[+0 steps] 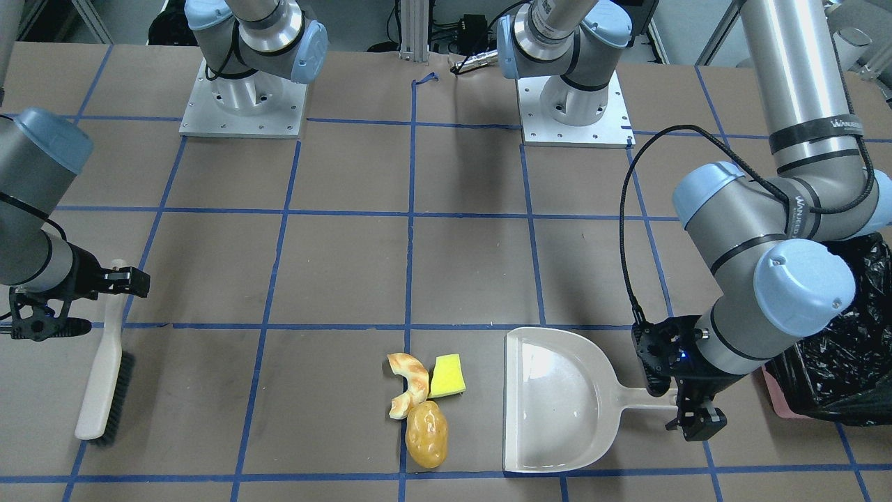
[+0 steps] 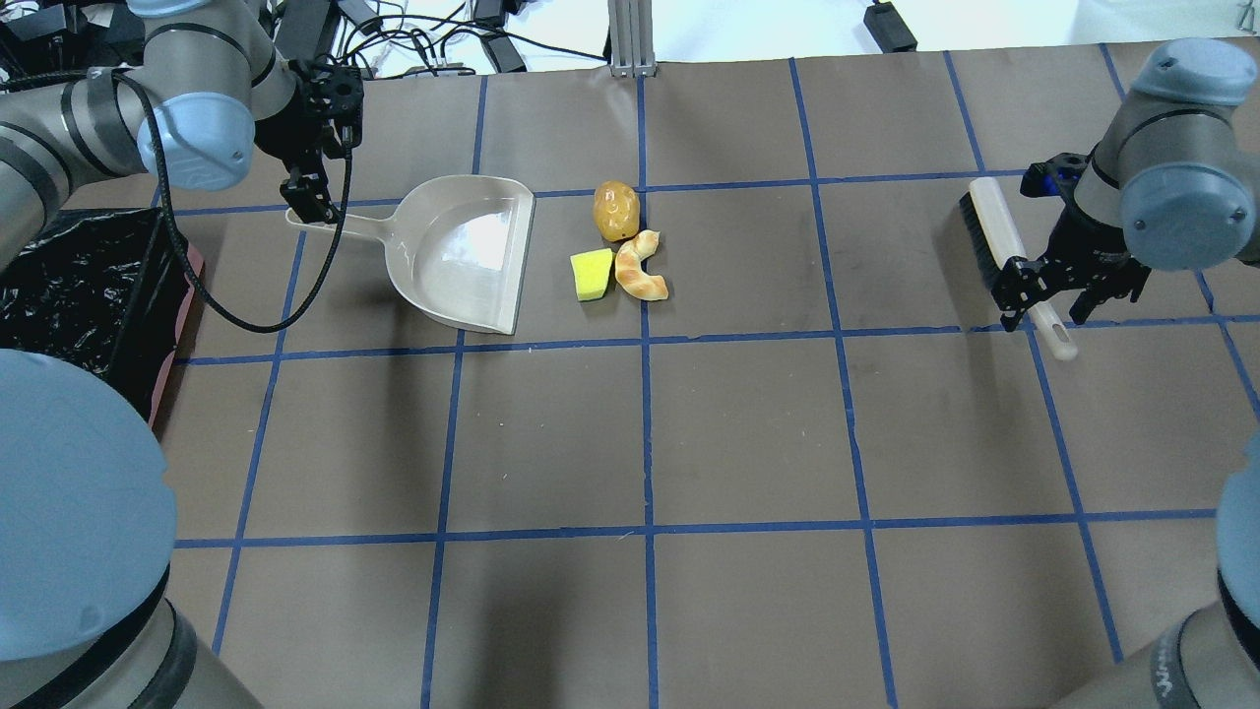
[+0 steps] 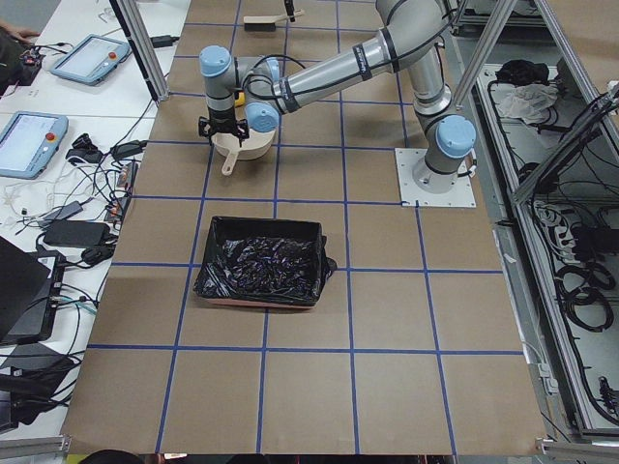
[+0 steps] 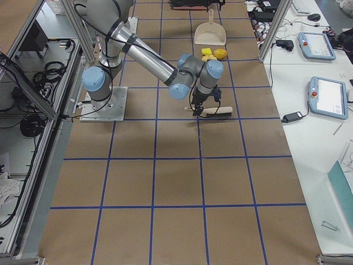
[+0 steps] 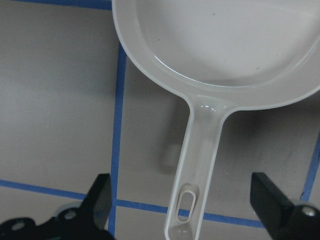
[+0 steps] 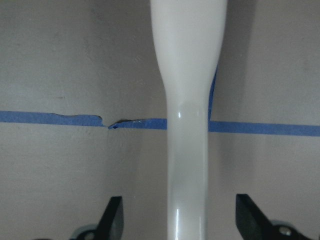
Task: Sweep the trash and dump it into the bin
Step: 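Grasp the dustpan handle with left gripper while right gripper grasps brush handle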
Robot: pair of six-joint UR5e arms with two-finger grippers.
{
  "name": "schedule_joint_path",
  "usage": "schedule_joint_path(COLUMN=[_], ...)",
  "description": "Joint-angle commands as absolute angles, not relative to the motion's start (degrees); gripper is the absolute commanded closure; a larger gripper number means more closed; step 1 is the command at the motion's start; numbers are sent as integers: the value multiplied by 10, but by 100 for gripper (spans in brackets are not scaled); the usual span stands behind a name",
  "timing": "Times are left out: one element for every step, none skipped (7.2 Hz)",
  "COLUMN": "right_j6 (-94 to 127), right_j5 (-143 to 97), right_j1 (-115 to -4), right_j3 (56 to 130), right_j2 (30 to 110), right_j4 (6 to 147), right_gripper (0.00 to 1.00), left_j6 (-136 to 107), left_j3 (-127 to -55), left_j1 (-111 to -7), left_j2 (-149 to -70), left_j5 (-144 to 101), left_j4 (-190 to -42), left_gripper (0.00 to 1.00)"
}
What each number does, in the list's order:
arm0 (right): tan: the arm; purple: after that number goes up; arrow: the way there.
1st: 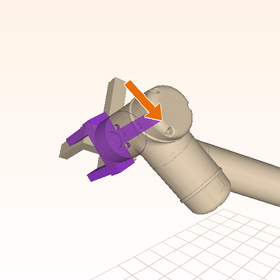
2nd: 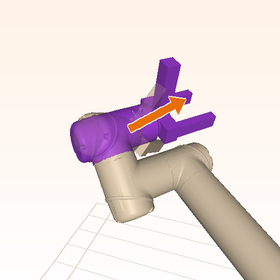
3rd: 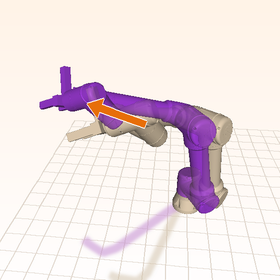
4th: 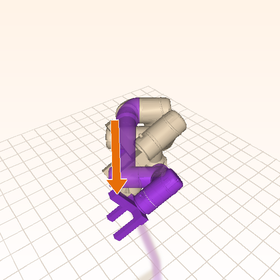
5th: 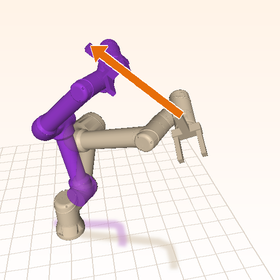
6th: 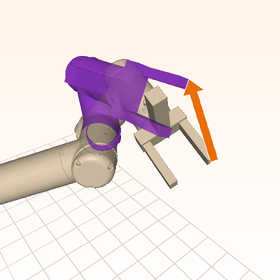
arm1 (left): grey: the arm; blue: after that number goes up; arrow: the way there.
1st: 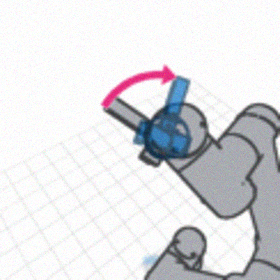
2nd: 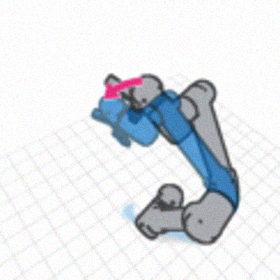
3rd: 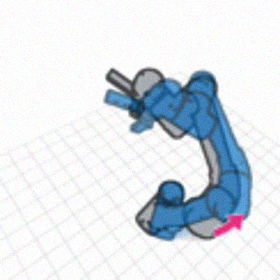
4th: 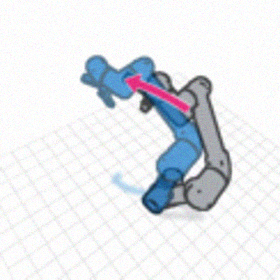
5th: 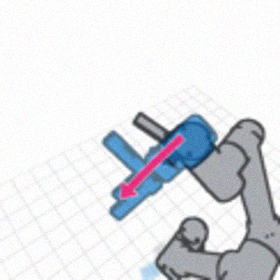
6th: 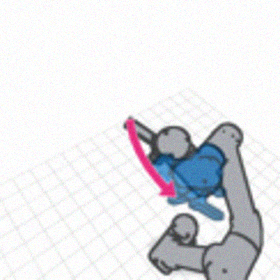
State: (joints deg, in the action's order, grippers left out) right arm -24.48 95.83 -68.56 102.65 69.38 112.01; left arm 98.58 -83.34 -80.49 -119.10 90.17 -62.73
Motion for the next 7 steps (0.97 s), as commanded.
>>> schedule_joint_path(right_j6=[-243, -243, -243, -241, -236, -236, -222], right_j5=[967, 968, 968, 968, 968, 968, 981], right_j1=[-686, -686, -686, -686, -686, -686, -689], right_j3=[1027, 1027, 1027, 1027, 1026, 1020, 1020], right_j2=[693, 693, 693, 693, 695, 697, 700], right_j4=[1117, 1116, 1116, 1116, 1114, 1114, 1114], right_gripper=[52, 56, 64, 76, 85, 85, 86], left_j6=[1033, 1045, 1046, 1042, 1048, 1035, 1004], left_j3=[-833, -834, -833, -833, -834, -835, -839], left_j1=[-800, -798, -798, -799, -799, -801, -808], left_j2=[-1193, -1199, -1204, -1213, -1219, -1216, -1217], left_j5=[904, 896, 896, 903, 903, 900, 905], left_j4=[-628, -628, -628, -621, -621, -622, -630], left_gripper=[0, 0, 0, 0, 0, 0, 0])
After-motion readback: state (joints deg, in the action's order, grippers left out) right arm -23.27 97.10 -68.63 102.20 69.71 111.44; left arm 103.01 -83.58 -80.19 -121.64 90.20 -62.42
